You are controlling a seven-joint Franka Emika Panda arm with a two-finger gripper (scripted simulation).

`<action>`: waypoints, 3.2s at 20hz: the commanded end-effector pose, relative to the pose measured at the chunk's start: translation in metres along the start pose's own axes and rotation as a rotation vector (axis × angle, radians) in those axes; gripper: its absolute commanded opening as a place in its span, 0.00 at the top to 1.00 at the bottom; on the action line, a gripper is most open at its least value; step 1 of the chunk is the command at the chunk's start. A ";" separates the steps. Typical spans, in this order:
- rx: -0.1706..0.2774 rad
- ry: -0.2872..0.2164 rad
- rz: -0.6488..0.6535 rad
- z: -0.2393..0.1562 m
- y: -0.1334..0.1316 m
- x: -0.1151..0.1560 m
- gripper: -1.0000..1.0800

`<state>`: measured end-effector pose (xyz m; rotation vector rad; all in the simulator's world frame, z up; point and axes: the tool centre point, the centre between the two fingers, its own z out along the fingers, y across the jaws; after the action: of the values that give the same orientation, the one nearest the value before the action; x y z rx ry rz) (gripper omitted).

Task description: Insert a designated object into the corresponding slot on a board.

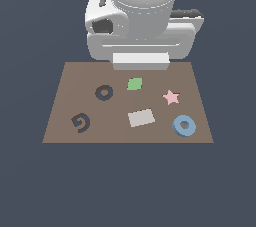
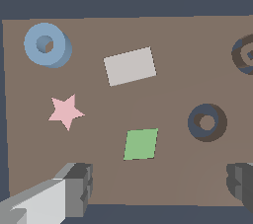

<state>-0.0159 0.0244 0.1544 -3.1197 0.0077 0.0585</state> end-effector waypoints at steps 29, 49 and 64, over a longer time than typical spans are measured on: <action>-0.015 0.031 0.103 0.083 -0.111 0.093 0.04; -0.019 0.039 0.130 0.103 -0.136 0.121 0.04; -0.019 0.039 0.130 0.123 -0.136 0.123 1.00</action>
<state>0.1028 0.1629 0.0307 -3.1342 0.2109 -0.0006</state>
